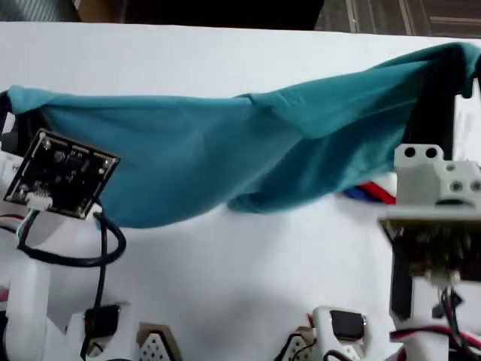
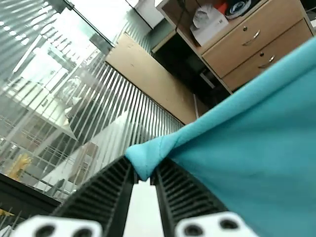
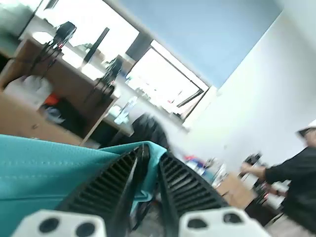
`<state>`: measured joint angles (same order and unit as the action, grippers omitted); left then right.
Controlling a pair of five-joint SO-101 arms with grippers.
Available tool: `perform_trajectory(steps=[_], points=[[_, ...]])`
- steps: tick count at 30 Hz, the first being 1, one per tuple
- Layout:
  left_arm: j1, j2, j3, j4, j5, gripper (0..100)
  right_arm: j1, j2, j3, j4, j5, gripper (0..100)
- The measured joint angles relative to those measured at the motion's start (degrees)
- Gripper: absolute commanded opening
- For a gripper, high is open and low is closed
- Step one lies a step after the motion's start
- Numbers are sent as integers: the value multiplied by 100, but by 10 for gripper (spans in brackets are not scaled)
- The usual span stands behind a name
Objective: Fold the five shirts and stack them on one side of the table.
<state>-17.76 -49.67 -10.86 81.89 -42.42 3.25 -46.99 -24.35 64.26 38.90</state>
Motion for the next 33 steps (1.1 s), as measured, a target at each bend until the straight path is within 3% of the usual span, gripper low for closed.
perform_trajectory(steps=[13, 33], points=[[0, 0, 835, -448, -9, 24, 0, -114, -132, -527, 413, 21], [-35, -1073, 413, 563, 9, 24, 0, -1310, -563, 185, 97, 21]])
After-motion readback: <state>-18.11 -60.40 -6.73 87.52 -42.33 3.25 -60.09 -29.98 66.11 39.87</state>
